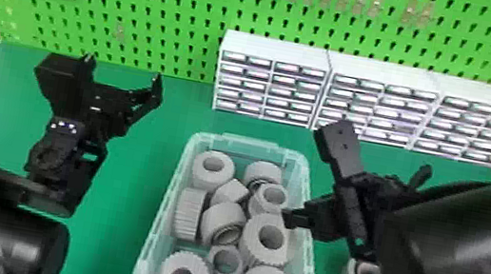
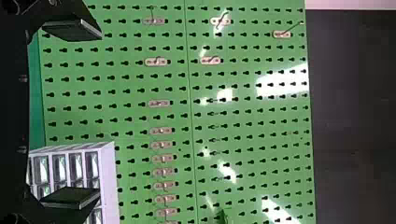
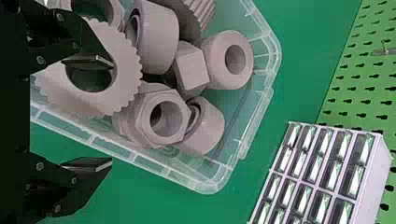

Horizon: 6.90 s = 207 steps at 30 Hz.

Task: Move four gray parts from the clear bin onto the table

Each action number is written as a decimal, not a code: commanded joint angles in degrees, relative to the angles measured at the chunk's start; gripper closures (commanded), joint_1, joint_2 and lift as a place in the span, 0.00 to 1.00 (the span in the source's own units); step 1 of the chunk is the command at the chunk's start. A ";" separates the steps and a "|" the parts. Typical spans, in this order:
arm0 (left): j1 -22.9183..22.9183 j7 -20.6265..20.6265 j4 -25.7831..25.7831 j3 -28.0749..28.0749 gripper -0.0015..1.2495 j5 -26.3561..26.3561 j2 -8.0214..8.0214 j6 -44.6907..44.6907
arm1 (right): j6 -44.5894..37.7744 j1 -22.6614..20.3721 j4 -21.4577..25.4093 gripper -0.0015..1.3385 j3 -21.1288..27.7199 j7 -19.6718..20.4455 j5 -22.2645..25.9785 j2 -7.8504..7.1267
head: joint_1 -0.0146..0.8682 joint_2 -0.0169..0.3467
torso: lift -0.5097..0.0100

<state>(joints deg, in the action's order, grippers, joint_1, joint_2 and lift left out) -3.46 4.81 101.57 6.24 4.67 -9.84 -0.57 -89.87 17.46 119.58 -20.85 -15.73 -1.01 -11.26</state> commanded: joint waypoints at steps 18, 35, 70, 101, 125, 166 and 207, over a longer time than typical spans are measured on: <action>-0.06 -0.59 0.12 -0.17 0.09 -0.45 -0.27 -0.75 | -0.21 -5.24 4.35 0.39 3.97 0.00 3.47 -4.04 | 0.78 0.14 | 0.89; 0.21 -0.50 0.56 -0.61 0.09 -0.80 -0.18 -0.75 | -0.21 -5.86 4.52 0.39 3.80 0.00 5.05 -5.44 | 0.78 0.14 | 0.89; 0.12 -0.59 0.56 -0.44 0.09 -0.71 -0.18 -0.75 | -0.21 -5.42 4.52 0.39 3.53 0.00 4.88 -4.92 | 0.78 0.14 | 0.89; -0.32 -0.50 0.48 -0.09 0.09 -0.63 -0.18 -0.84 | -0.21 3.81 -7.78 0.39 -3.41 0.00 14.63 -3.07 | 0.78 0.14 | 0.89; -0.32 -0.50 0.48 -0.17 0.09 -0.63 -0.18 -0.84 | -0.21 7.24 -14.99 0.39 -7.98 -0.09 20.70 -3.77 | 0.78 0.14 | 0.89; -0.06 -0.59 0.48 -0.35 0.09 -0.45 -0.27 -0.84 | 3.39 8.56 -17.62 0.39 -10.79 -1.85 17.53 -3.51 | 0.78 0.14 | 0.89; 0.03 -0.50 0.48 -0.26 0.09 -0.45 -0.27 -0.84 | 7.43 7.15 -17.10 0.84 -13.78 -16.44 -4.61 -1.84 | 0.78 0.14 | 0.89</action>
<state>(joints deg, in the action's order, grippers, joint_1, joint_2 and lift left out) -3.43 4.26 102.04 5.91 4.22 -10.11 -1.40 -82.86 24.73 101.94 -34.25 -32.15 -4.44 -13.28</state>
